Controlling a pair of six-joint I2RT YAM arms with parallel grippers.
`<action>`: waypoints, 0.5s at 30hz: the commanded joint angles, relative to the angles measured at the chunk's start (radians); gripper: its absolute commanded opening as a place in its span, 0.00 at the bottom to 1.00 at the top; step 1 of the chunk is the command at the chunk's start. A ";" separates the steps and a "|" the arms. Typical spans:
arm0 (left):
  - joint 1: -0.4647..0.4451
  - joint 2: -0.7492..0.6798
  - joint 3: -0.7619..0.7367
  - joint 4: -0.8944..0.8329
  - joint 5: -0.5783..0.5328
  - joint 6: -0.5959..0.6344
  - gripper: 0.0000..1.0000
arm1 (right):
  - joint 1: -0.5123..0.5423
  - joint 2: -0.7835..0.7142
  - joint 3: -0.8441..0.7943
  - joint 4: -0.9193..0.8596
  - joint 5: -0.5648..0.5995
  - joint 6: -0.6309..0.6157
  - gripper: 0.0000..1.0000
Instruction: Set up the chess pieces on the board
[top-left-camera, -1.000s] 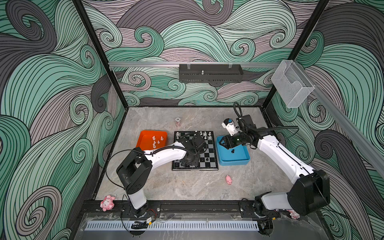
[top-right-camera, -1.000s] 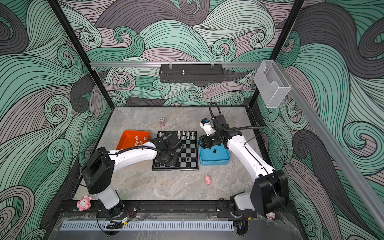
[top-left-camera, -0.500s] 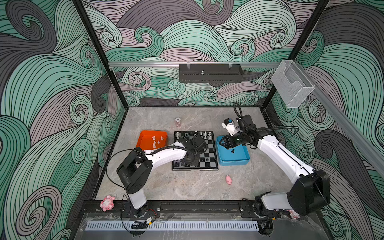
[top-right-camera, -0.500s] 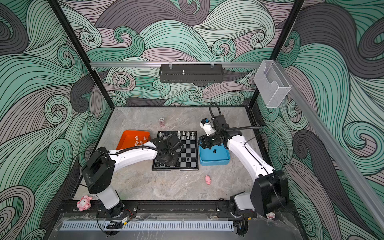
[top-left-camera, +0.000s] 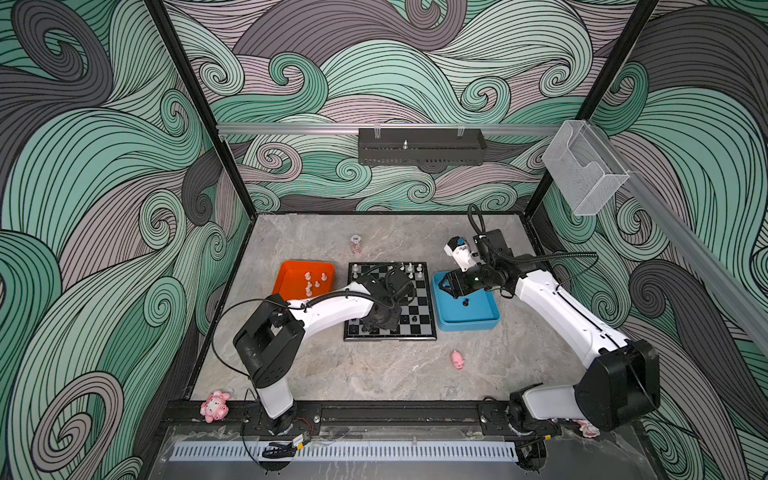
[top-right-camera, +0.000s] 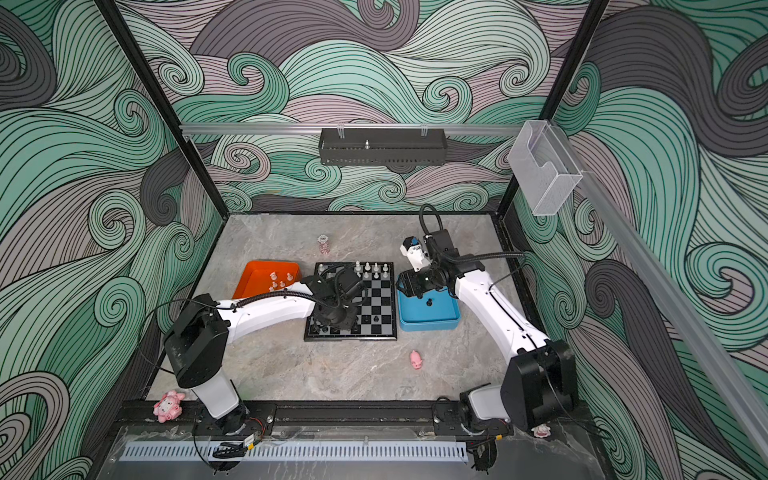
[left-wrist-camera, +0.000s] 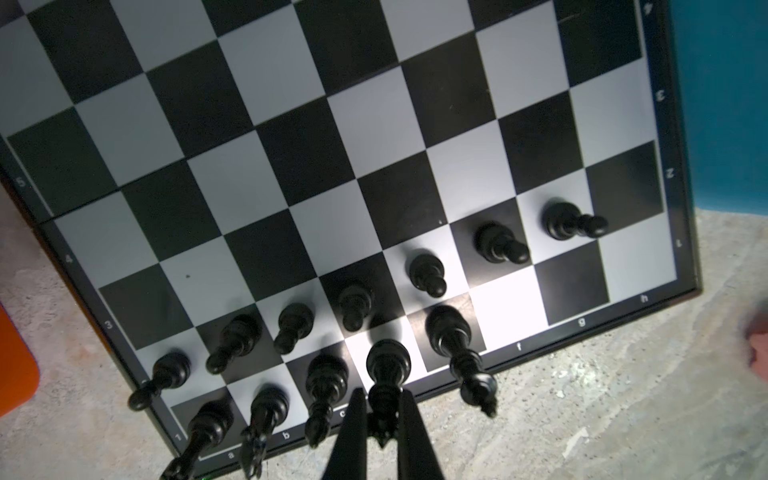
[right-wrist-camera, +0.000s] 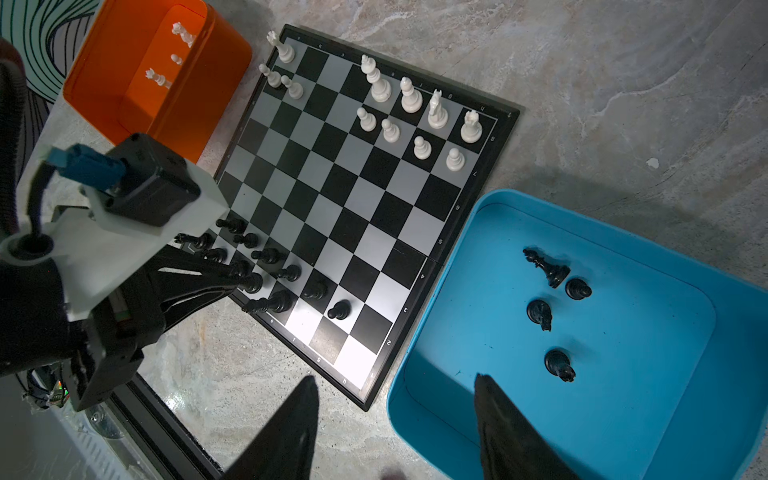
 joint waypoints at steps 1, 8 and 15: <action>-0.015 0.020 0.033 -0.001 -0.009 -0.007 0.01 | -0.003 -0.008 -0.007 -0.003 0.002 -0.010 0.61; -0.015 0.028 0.032 -0.006 -0.009 -0.009 0.01 | -0.005 -0.009 -0.010 -0.002 0.003 -0.009 0.61; -0.015 0.035 0.030 -0.007 -0.006 -0.011 0.01 | -0.005 -0.009 -0.010 -0.002 0.001 -0.012 0.61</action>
